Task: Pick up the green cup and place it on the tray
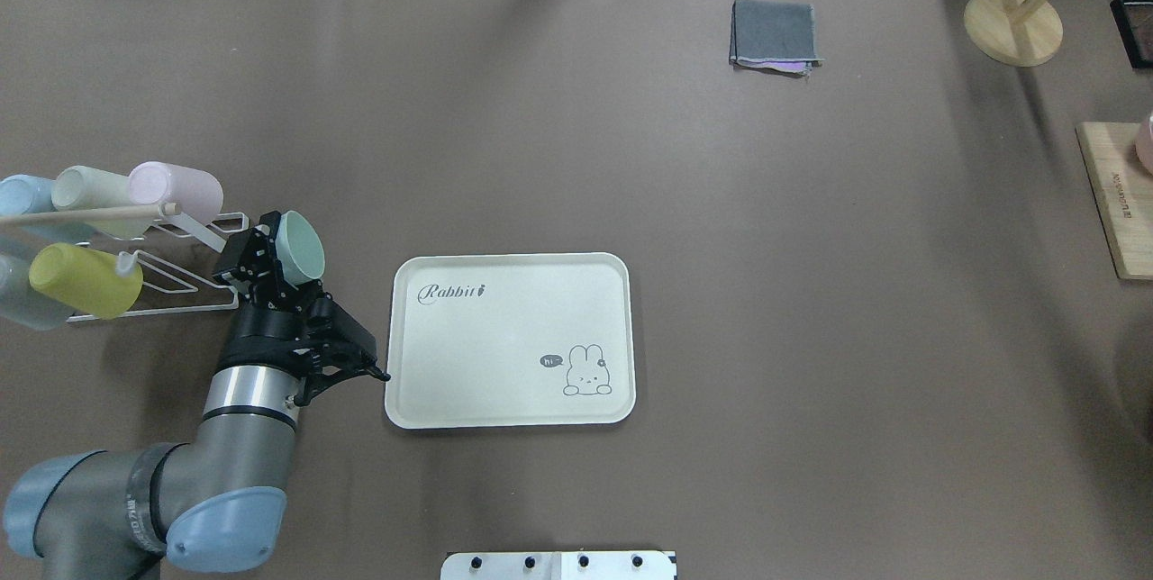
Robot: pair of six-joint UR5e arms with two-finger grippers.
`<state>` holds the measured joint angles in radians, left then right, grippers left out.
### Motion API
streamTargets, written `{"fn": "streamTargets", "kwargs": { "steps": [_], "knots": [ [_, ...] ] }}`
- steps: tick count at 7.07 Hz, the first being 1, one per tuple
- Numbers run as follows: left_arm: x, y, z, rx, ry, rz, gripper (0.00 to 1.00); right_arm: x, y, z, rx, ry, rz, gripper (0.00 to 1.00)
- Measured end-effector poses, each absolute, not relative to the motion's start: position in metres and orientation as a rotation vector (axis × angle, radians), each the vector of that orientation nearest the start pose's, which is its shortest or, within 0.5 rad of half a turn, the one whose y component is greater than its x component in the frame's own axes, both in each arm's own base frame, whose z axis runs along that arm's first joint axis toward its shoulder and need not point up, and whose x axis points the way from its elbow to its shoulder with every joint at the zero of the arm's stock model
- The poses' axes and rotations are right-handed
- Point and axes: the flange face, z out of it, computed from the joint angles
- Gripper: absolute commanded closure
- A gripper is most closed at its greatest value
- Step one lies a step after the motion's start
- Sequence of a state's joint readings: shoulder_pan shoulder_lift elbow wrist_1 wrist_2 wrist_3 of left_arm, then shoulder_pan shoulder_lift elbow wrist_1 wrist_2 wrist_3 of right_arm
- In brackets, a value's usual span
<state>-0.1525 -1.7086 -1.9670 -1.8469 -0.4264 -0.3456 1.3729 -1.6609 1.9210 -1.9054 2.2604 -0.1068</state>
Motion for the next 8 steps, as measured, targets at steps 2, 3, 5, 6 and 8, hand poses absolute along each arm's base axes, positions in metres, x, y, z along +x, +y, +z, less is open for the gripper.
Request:
{"fn": "streamTargets", "kwargs": {
  "steps": [2,3,5,6,8],
  "knots": [
    [0.489,-0.298,0.318,1.345,0.091,0.253,0.28,-0.001,-0.429,0.587,-0.091,-0.669,-0.243,0.01],
    [0.509,-0.298,0.316,1.356,0.177,0.176,0.28,0.005,-0.427,0.595,-0.096,-0.668,-0.227,0.01],
    [0.538,-0.296,0.318,1.353,0.354,0.009,0.28,0.018,-0.426,0.605,-0.095,-0.689,-0.187,0.01],
    [0.541,-0.293,0.317,1.353,0.445,-0.068,0.28,0.025,-0.425,0.611,-0.101,-0.717,-0.159,0.01],
    [0.543,-0.286,0.321,1.345,0.593,-0.181,0.26,0.031,-0.424,0.621,-0.113,-0.749,-0.127,0.01]
  ]
}}
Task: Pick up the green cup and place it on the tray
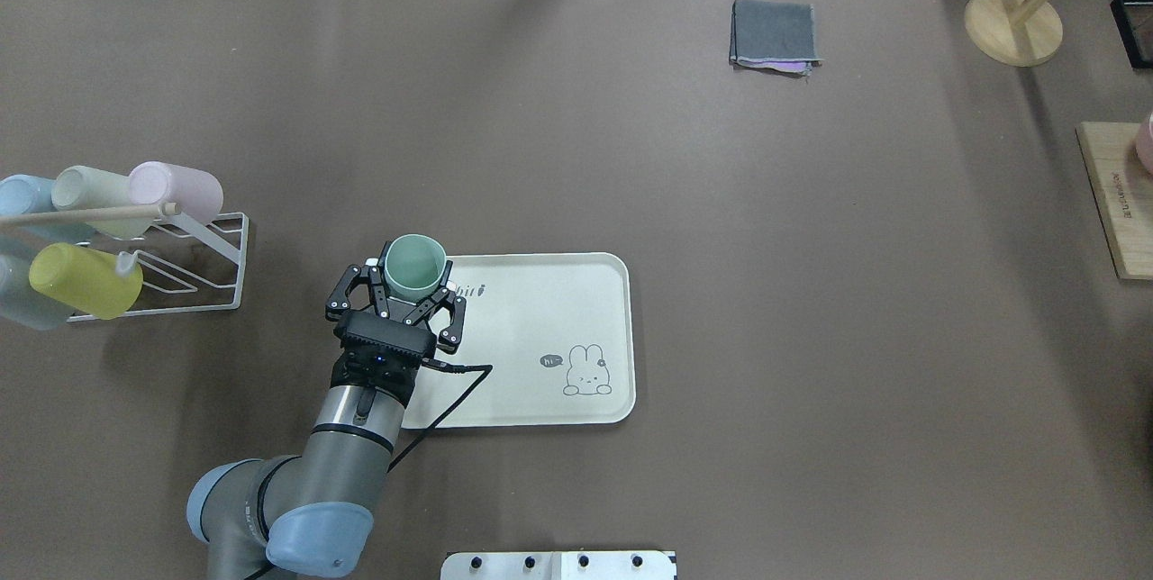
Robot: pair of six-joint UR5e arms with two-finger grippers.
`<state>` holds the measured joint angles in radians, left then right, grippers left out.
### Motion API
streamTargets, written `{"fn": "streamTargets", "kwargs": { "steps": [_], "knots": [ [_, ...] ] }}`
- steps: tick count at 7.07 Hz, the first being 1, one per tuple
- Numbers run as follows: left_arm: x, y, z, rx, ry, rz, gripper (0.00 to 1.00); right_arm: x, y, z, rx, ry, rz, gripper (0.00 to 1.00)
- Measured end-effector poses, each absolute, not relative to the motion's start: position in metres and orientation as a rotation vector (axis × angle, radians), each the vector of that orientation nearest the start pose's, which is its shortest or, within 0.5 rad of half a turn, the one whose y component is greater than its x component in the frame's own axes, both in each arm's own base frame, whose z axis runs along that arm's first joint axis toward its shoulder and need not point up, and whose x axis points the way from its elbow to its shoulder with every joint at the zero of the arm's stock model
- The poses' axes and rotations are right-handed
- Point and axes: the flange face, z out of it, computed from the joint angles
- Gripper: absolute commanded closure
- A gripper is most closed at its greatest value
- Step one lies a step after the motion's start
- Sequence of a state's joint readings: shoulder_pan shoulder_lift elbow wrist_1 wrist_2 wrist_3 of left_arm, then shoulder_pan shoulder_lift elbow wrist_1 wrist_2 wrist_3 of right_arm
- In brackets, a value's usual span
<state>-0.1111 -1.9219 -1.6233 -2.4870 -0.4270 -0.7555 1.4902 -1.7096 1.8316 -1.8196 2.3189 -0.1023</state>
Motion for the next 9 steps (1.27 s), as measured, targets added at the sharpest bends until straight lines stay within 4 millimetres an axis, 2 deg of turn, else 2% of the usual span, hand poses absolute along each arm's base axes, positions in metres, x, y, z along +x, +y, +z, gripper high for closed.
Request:
{"fn": "streamTargets", "kwargs": {
  "steps": [2,7,9],
  "knots": [
    [0.556,-0.279,0.328,1.328,0.683,-0.246,0.26,0.032,-0.425,0.628,-0.124,-0.753,-0.117,0.01],
    [0.602,-0.282,0.311,1.319,0.706,-0.266,0.25,0.04,-0.426,0.642,-0.14,-0.752,-0.09,0.01],
    [0.616,-0.284,0.302,1.32,0.702,-0.262,0.18,0.043,-0.426,0.644,-0.14,-0.753,-0.081,0.01]
  ]
}}
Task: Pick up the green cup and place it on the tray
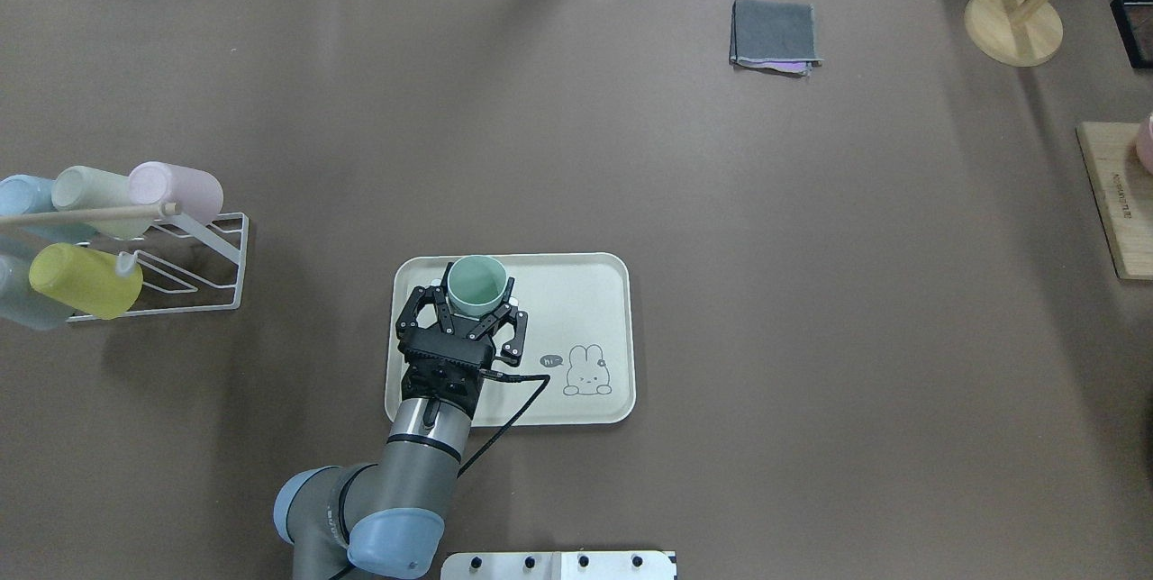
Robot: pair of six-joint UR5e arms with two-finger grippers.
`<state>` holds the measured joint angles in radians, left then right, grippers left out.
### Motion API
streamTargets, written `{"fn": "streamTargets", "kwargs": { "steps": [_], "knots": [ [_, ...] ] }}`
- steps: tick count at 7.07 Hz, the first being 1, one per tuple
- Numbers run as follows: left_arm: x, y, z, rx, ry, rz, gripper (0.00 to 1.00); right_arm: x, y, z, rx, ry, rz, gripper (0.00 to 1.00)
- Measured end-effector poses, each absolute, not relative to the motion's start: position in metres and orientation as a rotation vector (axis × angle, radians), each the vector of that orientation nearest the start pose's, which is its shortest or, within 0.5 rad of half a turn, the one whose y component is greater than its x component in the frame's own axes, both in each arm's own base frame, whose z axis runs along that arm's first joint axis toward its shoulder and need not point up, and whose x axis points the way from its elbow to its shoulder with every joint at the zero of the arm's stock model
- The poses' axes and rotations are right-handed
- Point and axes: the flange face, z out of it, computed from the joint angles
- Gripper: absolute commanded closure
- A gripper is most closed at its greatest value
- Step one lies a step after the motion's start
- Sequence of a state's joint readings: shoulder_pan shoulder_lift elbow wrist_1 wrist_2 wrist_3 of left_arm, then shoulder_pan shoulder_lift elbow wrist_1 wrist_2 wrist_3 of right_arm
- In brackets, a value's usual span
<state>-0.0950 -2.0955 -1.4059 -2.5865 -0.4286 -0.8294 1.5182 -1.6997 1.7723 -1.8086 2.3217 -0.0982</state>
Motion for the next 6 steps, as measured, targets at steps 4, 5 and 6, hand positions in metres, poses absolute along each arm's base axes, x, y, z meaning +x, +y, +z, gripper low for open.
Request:
{"fn": "streamTargets", "kwargs": {
  "steps": [4,5,6],
  "knots": [
    [0.627,-0.285,0.298,1.323,0.691,-0.253,0.16,0.045,-0.427,0.646,-0.141,-0.744,-0.078,0.01],
    [0.629,-0.286,0.299,1.323,0.688,-0.251,0.13,0.045,-0.427,0.647,-0.143,-0.743,-0.078,0.01],
    [0.63,-0.286,0.301,1.322,0.685,-0.248,0.1,0.045,-0.427,0.647,-0.144,-0.743,-0.077,0.01]
  ]
}}
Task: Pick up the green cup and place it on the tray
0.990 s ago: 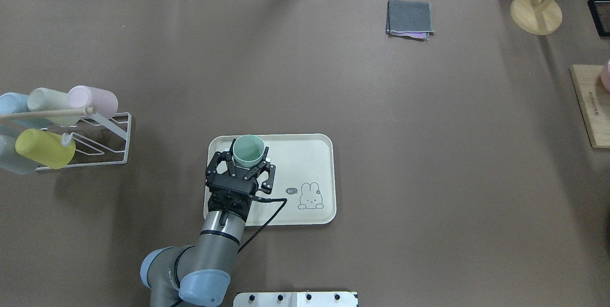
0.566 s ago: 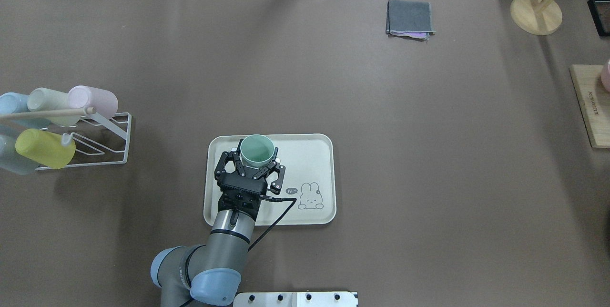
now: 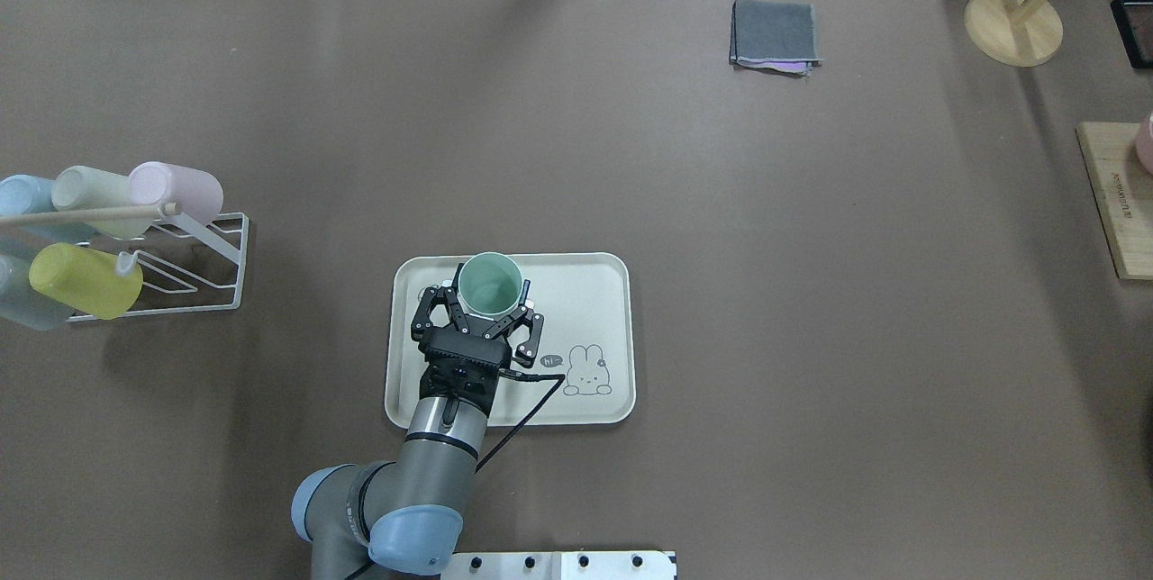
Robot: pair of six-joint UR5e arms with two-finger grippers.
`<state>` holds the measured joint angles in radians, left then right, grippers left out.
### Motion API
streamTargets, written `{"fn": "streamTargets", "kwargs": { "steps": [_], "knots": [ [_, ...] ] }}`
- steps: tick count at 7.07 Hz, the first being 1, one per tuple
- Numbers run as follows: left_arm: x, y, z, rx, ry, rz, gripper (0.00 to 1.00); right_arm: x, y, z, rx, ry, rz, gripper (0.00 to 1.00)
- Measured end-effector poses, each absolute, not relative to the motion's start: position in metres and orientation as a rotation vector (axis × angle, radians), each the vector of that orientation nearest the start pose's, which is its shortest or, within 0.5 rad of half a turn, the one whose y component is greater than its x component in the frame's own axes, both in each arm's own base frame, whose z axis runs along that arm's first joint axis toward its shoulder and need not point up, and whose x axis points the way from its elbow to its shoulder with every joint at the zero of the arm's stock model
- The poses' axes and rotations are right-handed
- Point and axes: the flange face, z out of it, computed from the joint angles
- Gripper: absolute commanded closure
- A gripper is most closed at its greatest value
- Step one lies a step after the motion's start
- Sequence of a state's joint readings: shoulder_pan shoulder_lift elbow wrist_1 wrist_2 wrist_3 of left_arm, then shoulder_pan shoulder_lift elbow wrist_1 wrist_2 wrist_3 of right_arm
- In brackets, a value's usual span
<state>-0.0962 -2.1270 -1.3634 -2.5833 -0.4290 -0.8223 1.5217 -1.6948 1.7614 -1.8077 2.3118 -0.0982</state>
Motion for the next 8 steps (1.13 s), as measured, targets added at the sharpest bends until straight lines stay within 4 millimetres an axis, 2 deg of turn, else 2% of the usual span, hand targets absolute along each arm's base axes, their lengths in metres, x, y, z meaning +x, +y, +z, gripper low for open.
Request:
{"fn": "streamTargets", "kwargs": {
  "steps": [5,8],
  "knots": [
    [0.63,-0.285,0.298,1.318,0.706,-0.264,0.05,0.045,-0.426,0.65,-0.151,-0.747,-0.073,0.01],
    [0.62,-0.288,0.292,1.327,0.746,-0.299,0.03,0.045,-0.424,0.656,-0.166,-0.748,-0.063,0.01]
  ]
}}
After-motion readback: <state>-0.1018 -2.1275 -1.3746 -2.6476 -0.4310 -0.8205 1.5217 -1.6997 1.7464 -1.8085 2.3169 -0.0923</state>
